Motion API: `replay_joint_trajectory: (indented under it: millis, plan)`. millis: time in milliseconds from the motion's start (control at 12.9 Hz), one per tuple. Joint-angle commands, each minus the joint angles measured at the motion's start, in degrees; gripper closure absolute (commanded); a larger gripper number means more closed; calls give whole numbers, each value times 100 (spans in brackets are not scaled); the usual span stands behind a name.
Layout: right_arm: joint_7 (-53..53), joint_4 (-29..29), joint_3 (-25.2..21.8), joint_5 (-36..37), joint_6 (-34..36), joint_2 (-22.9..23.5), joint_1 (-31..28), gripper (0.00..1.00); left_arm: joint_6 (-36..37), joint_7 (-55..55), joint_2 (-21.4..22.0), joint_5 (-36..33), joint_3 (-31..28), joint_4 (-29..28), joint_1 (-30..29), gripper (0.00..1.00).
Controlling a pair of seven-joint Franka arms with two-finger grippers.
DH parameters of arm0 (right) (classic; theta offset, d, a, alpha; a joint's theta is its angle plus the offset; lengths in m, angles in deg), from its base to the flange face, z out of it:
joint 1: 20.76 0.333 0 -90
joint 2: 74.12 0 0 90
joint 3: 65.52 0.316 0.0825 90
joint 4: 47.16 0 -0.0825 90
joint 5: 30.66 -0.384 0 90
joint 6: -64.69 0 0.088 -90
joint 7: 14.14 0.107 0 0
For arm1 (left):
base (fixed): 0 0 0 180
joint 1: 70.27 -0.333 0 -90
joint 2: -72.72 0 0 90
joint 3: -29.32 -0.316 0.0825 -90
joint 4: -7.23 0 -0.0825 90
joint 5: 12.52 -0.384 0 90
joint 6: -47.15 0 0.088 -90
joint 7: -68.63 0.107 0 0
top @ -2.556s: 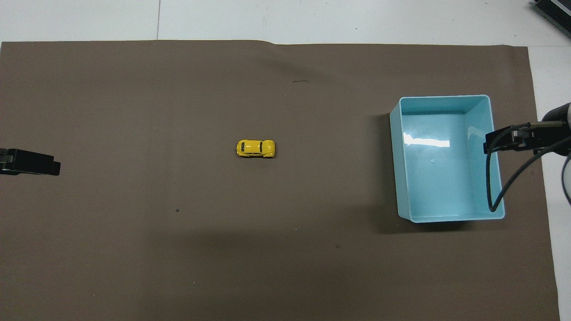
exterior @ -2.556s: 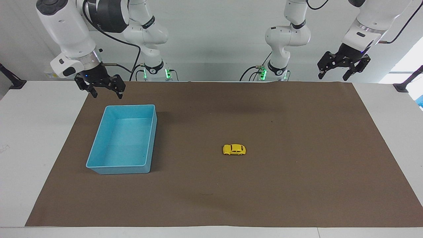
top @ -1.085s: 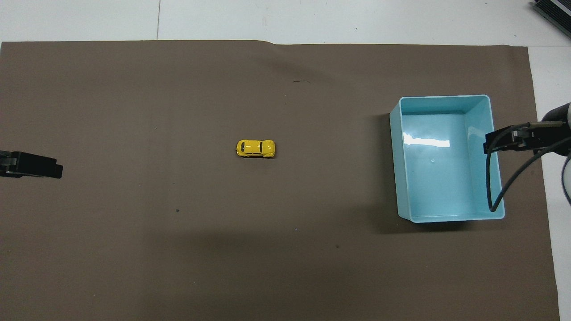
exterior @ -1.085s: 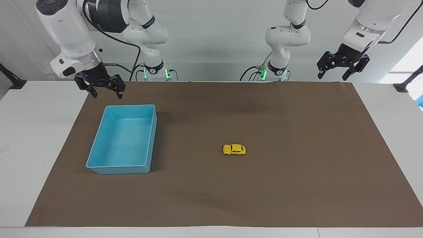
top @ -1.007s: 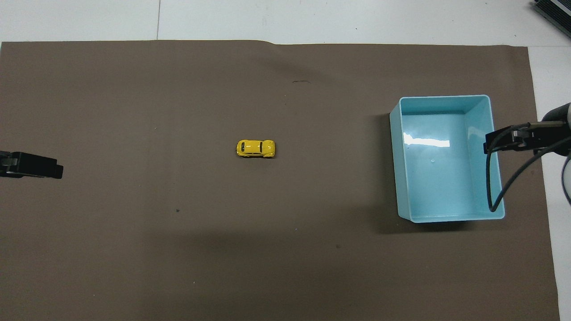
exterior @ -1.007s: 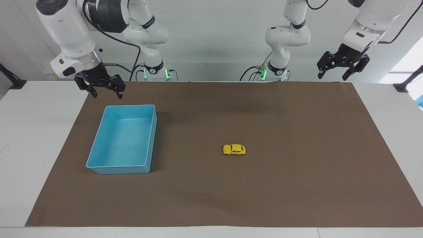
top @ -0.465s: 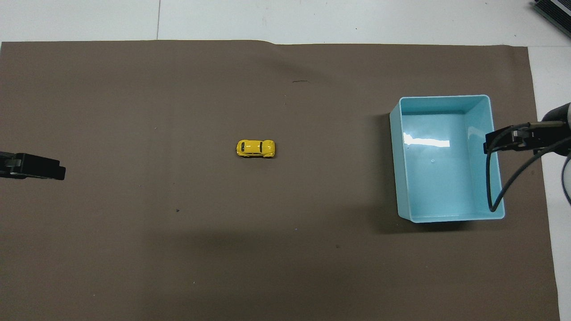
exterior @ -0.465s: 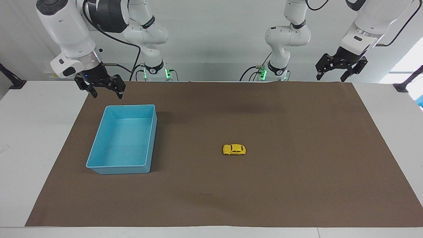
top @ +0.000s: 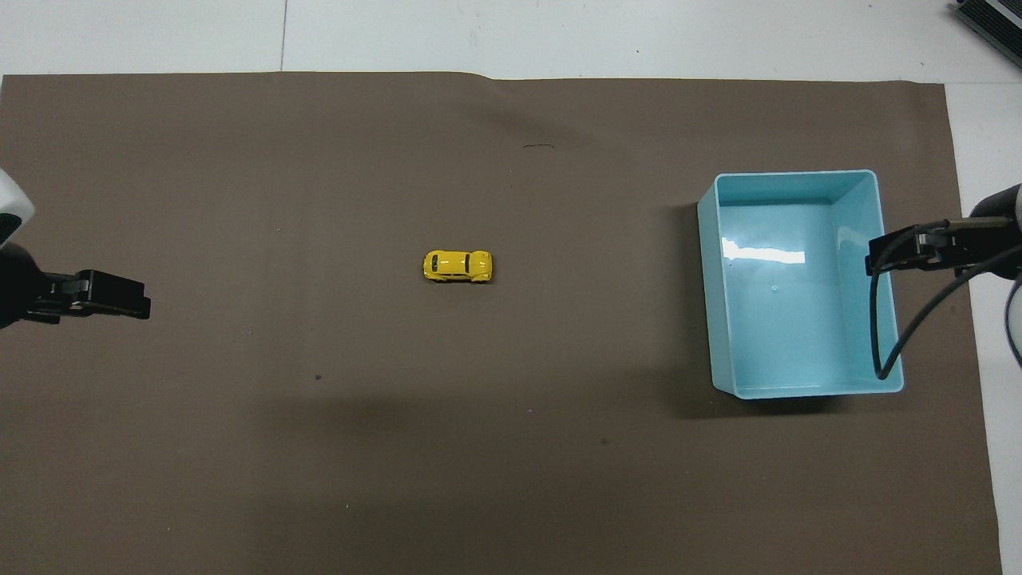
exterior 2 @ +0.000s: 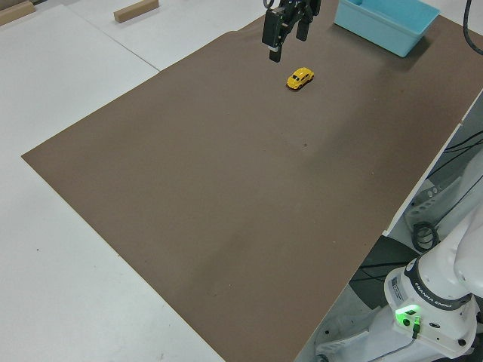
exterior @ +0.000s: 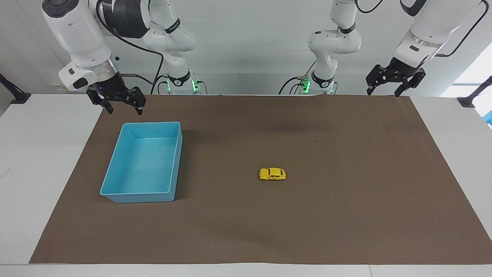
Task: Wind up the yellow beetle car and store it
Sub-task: 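Reach the left gripper forward to the yellow beetle car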
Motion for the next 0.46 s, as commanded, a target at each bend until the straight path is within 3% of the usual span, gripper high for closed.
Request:
replay_joint_trajectory:
  millis: [0, 387]
  plan:
    - [37, -98, 42, -68, -45, -99, -55, 0, -502, -439, 74, -108, 44, -481, 12, 0]
    - [37, -98, 42, -68, -45, -99, -55, 0, -810, -1535, 30, -82, 44, -693, 4, 0]
